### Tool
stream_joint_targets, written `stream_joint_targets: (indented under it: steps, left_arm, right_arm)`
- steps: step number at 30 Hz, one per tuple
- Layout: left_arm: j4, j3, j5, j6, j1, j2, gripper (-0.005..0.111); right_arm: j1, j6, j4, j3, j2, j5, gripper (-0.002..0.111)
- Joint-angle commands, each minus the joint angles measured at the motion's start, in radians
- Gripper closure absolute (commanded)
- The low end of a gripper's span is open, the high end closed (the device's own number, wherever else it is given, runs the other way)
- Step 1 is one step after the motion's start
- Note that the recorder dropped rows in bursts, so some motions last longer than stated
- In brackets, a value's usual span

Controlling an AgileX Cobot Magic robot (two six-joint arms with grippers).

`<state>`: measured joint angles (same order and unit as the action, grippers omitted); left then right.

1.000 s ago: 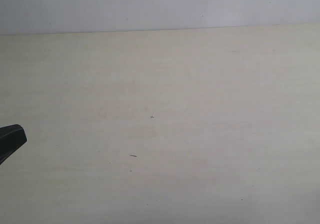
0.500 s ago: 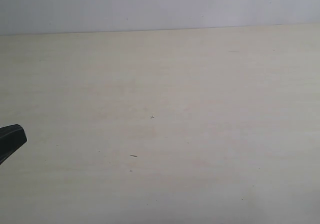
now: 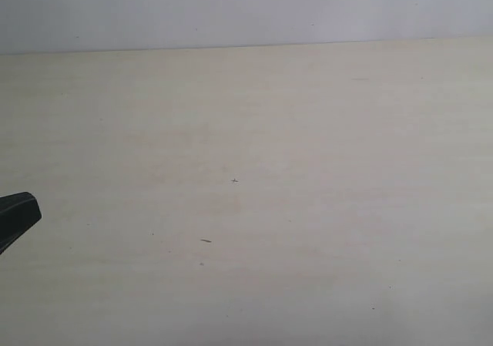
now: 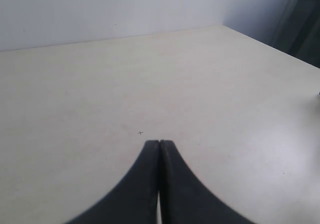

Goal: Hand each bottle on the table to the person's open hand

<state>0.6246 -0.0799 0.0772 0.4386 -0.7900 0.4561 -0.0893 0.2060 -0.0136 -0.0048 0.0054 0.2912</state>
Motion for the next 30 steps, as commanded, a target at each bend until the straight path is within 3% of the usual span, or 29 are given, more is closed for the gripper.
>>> stream_joint_targets:
  steps: [1, 13, 15, 25, 30]
  left_arm:
    - [0.008, 0.003, 0.006, 0.001, 0.0, -0.001, 0.107]
    - [-0.043, 0.003, 0.006, 0.044, 0.023, 0.021, 0.107]
    - [-0.102, 0.003, -0.004, 0.057, 0.085, -0.001, 0.107]
    - [-0.116, 0.003, -0.211, 0.055, 0.597, -0.192, 0.107]
    - [-0.113, 0.003, -0.281, 0.04, 0.67, -0.204, 0.107]
  right_arm:
    - [-0.007, 0.004, 0.006, 0.005, -0.005, -0.01, 0.108]
    - [-0.007, 0.006, 0.006, 0.005, -0.005, -0.01, 0.108]
    - [-0.007, 0.006, 0.006, 0.005, -0.005, -0.01, 0.108]
    - [-0.007, 0.004, 0.006, 0.005, -0.005, -0.01, 0.108]
    - [-0.007, 0.004, 0.006, 0.005, -0.005, -0.01, 0.108]
